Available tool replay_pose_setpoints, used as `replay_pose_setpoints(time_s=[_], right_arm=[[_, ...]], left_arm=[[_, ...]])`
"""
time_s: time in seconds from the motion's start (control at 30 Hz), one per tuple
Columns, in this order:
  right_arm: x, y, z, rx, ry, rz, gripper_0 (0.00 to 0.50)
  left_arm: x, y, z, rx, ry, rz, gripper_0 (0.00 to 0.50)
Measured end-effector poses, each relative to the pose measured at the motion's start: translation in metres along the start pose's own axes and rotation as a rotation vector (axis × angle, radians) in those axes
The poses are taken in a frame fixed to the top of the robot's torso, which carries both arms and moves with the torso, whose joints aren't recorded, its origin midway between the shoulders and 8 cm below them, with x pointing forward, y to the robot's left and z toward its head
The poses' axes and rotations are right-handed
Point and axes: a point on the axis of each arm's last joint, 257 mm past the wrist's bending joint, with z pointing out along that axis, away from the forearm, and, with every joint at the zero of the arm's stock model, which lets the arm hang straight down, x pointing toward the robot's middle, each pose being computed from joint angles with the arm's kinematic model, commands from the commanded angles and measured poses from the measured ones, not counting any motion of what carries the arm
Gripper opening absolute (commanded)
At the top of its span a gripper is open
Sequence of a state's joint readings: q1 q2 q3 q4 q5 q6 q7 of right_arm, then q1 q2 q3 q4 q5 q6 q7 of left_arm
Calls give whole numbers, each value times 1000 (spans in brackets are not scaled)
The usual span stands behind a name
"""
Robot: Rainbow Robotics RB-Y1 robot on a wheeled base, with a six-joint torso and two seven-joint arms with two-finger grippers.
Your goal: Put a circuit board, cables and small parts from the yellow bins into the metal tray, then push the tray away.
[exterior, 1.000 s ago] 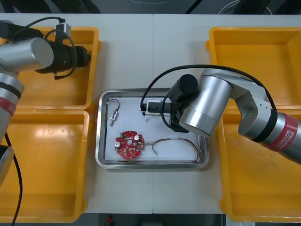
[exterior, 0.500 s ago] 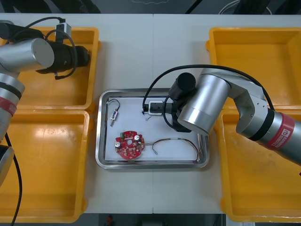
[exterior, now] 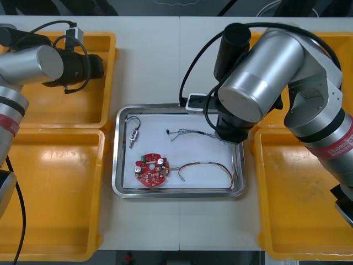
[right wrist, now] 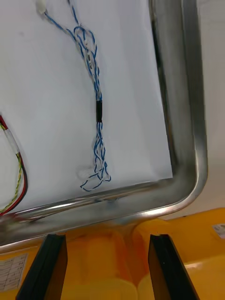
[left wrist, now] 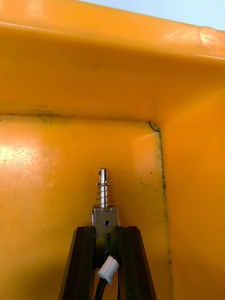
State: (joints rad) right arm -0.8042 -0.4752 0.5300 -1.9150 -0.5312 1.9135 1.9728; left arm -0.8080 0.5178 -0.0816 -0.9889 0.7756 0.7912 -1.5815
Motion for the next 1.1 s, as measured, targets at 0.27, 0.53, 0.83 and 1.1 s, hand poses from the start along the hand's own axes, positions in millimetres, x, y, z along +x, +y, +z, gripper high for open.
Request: replay_pose_setpoints(time_s=[0.27, 0.53, 0.83, 1.1], right_arm=[[-29, -29, -49, 85, -171, 78, 500], [-9, -67, -83, 115, -291, 445, 500], [40, -74, -86, 145, -299, 726, 500], [100, -64, -73, 126, -254, 928, 500]], left_arm=[[2, 0, -6, 31, 27, -66, 1], [3, 2, -26, 61, 100, -126, 3], [-17, -19, -88, 60, 193, -4, 3], [-22, -63, -129, 34, 231, -128, 4]])
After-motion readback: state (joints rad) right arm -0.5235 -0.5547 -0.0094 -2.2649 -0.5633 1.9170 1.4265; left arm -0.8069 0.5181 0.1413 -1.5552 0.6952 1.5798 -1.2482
